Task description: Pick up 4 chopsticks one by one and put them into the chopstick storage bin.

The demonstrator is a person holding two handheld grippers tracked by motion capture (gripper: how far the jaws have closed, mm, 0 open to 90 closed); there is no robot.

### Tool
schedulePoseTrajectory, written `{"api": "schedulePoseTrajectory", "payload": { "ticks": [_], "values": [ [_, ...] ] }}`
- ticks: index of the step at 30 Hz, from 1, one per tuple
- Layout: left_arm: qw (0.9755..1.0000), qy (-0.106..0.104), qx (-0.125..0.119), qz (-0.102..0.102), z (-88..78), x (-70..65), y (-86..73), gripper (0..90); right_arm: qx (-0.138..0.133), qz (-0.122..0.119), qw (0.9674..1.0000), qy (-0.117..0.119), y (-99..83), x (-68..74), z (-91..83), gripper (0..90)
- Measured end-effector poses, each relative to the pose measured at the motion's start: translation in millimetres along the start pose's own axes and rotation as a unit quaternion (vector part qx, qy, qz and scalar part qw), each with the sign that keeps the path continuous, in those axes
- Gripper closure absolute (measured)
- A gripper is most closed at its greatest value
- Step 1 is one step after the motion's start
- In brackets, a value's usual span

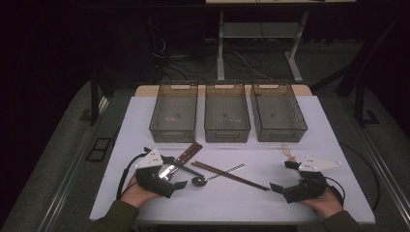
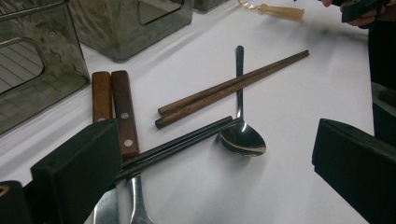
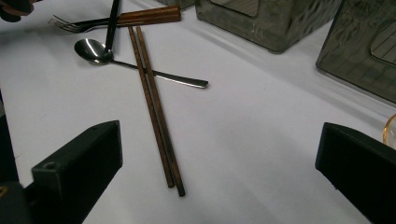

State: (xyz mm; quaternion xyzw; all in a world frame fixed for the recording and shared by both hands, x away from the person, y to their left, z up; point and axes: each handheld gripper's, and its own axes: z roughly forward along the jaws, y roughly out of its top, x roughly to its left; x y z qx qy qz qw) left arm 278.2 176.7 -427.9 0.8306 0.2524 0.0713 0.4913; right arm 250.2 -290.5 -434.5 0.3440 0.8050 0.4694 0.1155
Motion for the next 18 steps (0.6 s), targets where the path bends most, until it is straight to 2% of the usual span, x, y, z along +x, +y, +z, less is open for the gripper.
{"api": "schedulePoseTrajectory", "payload": {
  "ticks": [7, 9, 18],
  "values": [
    [0.9999, 0.001, -0.005, -0.012, -0.9, 0.6, -1.6, 0.8, 0.006, 0.004, 1.0, 0.006, 1.6, -0.9, 1.9, 0.4],
    [1.0, 0.003, -0.004, -0.006, -1.3, 0.8, -0.9, 0.8, 0.011, 0.001, 0.9999, 0.009, 2.4, -1.4, 3.5, 0.4],
    [1.0, -0.003, -0.005, -0.005, -0.8, -1.8, -1.1, 0.8, 0.017, -0.007, 0.9998, 0.008, 10.7, 1.9, 3.8, 0.4]
  ]
}}
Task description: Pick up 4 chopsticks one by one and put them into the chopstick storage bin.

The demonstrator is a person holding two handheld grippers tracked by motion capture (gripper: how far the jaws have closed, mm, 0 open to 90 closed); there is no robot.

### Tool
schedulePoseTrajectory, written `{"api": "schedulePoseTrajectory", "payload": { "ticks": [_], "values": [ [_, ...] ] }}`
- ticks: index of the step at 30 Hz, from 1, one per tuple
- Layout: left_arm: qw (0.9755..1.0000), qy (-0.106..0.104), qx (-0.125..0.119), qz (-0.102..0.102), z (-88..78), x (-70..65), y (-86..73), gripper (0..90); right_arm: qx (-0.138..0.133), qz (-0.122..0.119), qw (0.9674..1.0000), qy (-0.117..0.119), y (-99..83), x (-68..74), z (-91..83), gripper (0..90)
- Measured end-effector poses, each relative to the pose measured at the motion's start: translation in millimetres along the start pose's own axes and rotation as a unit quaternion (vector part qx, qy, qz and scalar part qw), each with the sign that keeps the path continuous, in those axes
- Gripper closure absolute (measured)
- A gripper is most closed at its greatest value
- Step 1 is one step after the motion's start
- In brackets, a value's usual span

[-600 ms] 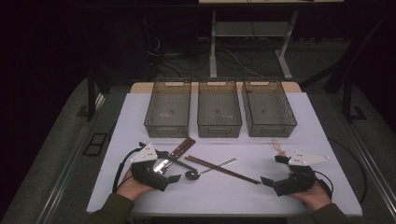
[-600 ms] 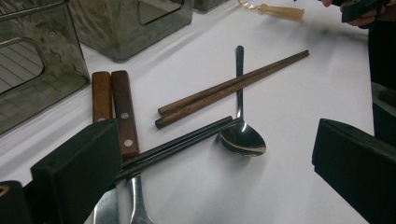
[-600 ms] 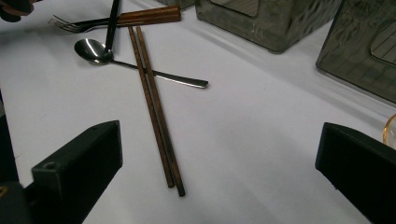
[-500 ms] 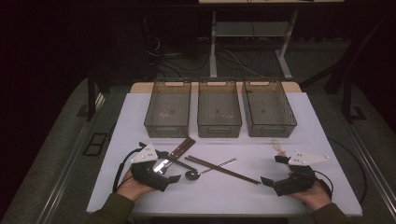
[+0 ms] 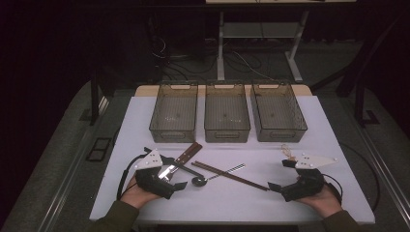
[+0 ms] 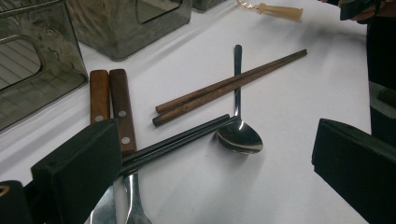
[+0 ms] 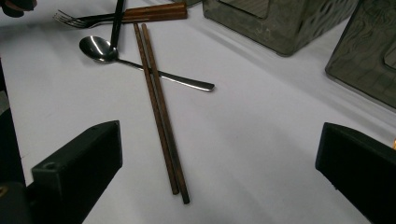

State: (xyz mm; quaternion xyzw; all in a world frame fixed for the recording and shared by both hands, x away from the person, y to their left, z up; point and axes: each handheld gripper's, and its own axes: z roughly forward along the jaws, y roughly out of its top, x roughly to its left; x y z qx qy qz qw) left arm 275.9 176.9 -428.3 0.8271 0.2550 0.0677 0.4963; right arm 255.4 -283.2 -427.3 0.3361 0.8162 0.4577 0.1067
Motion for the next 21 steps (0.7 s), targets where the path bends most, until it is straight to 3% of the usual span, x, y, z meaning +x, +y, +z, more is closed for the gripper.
{"api": "schedulePoseTrajectory", "payload": {
  "ticks": [21],
  "values": [
    [1.0, -0.006, -0.001, -0.001, 1.6, -1.0, 0.4, 0.8, -0.009, -0.003, 0.9998, 0.015, 13.8, 0.4, 9.3, 0.4]
  ]
}}
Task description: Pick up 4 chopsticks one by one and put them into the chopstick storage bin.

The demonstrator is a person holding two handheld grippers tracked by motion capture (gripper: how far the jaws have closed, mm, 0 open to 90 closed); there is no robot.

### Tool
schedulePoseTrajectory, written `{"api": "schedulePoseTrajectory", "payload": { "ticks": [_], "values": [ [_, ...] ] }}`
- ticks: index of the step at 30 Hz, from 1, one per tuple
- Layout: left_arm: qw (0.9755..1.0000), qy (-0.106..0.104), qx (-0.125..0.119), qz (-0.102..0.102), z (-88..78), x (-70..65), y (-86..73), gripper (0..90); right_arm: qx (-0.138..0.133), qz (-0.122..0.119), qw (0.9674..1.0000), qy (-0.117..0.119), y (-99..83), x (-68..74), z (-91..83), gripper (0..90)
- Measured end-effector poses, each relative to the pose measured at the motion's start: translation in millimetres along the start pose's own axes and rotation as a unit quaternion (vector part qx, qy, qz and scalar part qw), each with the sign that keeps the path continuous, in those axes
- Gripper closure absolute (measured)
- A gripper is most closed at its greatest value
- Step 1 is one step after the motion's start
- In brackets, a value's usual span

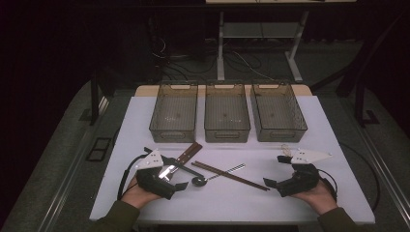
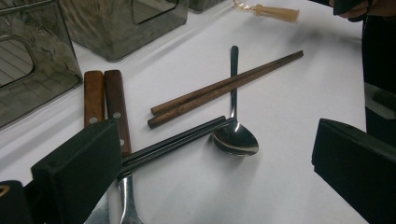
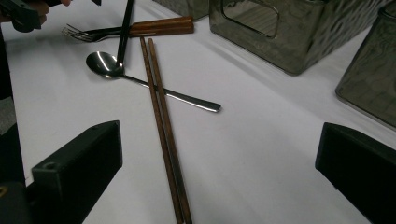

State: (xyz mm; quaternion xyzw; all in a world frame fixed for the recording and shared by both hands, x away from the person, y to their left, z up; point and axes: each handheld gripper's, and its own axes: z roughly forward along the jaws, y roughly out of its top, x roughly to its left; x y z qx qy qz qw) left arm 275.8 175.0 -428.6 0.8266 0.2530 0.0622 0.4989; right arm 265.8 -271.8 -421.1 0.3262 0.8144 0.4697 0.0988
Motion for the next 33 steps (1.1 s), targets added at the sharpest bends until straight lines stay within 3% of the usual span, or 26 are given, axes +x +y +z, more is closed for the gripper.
{"api": "schedulePoseTrajectory", "payload": {
  "ticks": [13, 25, 27, 33],
  "values": [
    [1.0, 0.003, 0.002, 0.0, 0.1, 0.3, 0.0, 0.7, 0.013, -0.004, 0.9997, 0.02, 7.9, 4.0, 12.7, 0.5],
    [0.9999, 0.004, 0.01, -0.005, 1.9, 0.5, -0.6, 0.0, 0.035, -0.012, 0.9986, 0.038, 13.3, 8.3, 28.8, 6.8],
    [0.9999, 0.002, 0.01, -0.003, 2.4, 0.3, -0.7, 0.0, 0.04, -0.013, 0.9982, 0.044, 13.8, 8.6, 30.5, 13.9],
    [0.9999, -0.001, 0.013, -0.003, 3.1, -0.2, -0.9, 0.0, 0.051, -0.016, 0.9972, 0.053, 15.9, 8.4, 37.0, 19.5]
  ]
}}
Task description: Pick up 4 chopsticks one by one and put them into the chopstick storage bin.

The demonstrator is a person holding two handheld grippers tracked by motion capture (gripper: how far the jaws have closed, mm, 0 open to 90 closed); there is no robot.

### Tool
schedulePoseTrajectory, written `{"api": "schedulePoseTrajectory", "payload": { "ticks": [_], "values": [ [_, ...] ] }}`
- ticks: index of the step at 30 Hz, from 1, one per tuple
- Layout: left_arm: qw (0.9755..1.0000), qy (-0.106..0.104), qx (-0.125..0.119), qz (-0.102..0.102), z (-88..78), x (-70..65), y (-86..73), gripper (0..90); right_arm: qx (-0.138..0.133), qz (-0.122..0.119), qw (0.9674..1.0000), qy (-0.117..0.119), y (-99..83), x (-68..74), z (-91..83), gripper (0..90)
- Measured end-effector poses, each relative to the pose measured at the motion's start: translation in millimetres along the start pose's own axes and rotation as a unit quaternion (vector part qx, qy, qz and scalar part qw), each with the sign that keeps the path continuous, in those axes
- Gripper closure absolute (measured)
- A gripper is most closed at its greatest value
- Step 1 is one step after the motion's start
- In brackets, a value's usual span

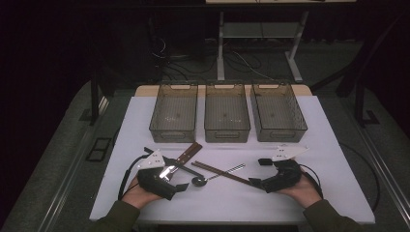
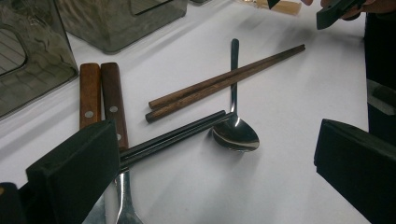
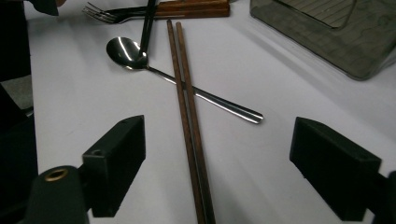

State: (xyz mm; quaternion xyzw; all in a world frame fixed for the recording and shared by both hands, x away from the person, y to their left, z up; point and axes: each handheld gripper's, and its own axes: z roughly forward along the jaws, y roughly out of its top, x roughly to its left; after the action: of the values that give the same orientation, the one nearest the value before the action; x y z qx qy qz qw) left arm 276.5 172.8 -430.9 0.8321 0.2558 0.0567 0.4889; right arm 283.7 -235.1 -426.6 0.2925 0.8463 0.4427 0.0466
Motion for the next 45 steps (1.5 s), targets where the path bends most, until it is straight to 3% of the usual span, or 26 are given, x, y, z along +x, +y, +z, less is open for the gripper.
{"api": "schedulePoseTrajectory", "payload": {
  "ticks": [23, 37, 45],
  "values": [
    [1.0, -0.003, 0.003, 0.0, 0.9, -0.2, -0.3, 0.1, 0.03, -0.016, 0.9988, 0.036, 7.8, -0.9, 13.4, 50.4],
    [1.0, -0.004, 0.003, 0.0, 0.8, -0.6, -0.2, 0.3, 0.062, -0.037, 0.997, 0.029, 5.9, 1.5, 18.7, 75.0],
    [1.0, -0.004, 0.004, 0.0, 0.9, -0.5, -0.3, 0.3, 0.073, -0.042, 0.9957, 0.037, 5.5, -0.7, 22.7, 79.5]
  ]
}}
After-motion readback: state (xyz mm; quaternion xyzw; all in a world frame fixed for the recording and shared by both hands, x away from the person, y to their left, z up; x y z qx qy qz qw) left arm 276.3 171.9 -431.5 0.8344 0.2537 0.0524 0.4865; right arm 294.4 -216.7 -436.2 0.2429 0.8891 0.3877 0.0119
